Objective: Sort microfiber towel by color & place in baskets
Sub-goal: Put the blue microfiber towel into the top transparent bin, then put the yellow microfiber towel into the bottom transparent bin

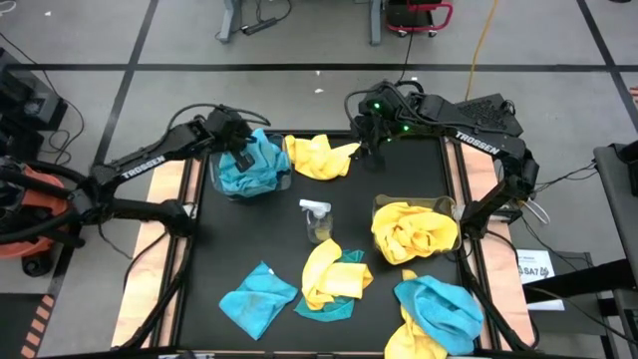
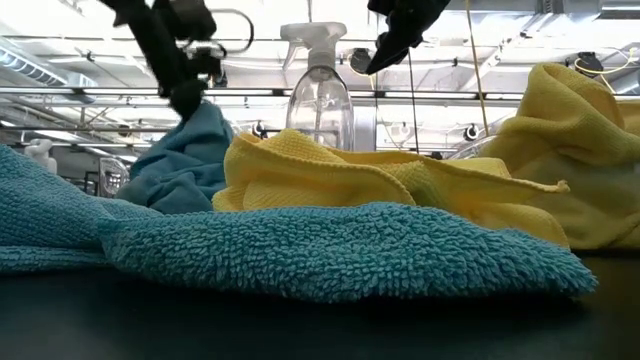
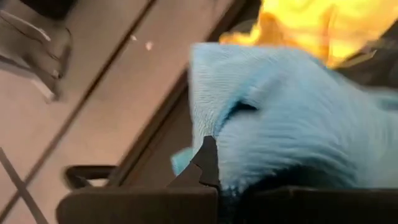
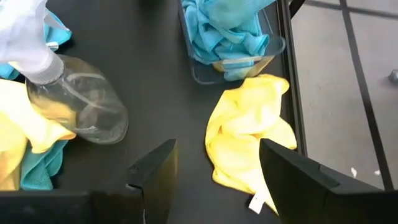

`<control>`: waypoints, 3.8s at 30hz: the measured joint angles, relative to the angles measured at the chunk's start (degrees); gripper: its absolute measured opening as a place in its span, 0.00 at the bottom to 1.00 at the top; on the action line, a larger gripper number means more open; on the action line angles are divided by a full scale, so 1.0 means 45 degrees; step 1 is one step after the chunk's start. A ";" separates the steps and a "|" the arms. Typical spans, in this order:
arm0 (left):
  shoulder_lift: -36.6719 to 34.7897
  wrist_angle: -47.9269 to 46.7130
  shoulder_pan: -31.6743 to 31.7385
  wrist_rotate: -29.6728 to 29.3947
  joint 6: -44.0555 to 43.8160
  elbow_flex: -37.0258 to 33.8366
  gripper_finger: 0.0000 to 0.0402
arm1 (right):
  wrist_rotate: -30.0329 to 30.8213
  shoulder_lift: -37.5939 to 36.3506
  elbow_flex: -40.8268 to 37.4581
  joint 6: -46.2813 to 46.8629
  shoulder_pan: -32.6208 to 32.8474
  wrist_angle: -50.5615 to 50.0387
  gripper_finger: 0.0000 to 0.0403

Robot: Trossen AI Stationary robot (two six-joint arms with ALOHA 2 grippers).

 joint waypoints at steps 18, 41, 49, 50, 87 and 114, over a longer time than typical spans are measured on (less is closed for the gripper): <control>0.4149 0.2758 0.0454 0.1312 0.0005 -0.2305 0.01 | -0.0006 -0.0005 -0.0005 0.0139 -0.0010 -0.0242 0.54; 0.2554 0.1336 -0.0186 0.1859 -0.0672 -0.2054 0.48 | -0.0090 0.0170 -0.3534 0.0388 -0.0639 0.4485 0.55; 0.0869 0.0593 -0.0778 0.1821 -0.1008 -0.2033 0.67 | -0.0044 0.0615 -0.6281 0.1842 -0.0682 0.9285 0.60; 0.0674 0.0492 -0.0846 0.1808 -0.1009 -0.2033 0.67 | -0.0044 0.0847 -0.6465 0.2075 -0.0699 0.9512 0.61; -0.3291 0.1048 -0.1052 0.4566 -0.1341 -0.1989 0.68 | 0.1079 0.5921 -0.4974 0.4655 -0.1238 0.7935 0.63; -0.5039 0.1731 -0.1449 0.4712 -0.1671 -0.1989 0.68 | 0.1394 0.4461 -0.5059 0.3212 -0.0662 0.7228 0.01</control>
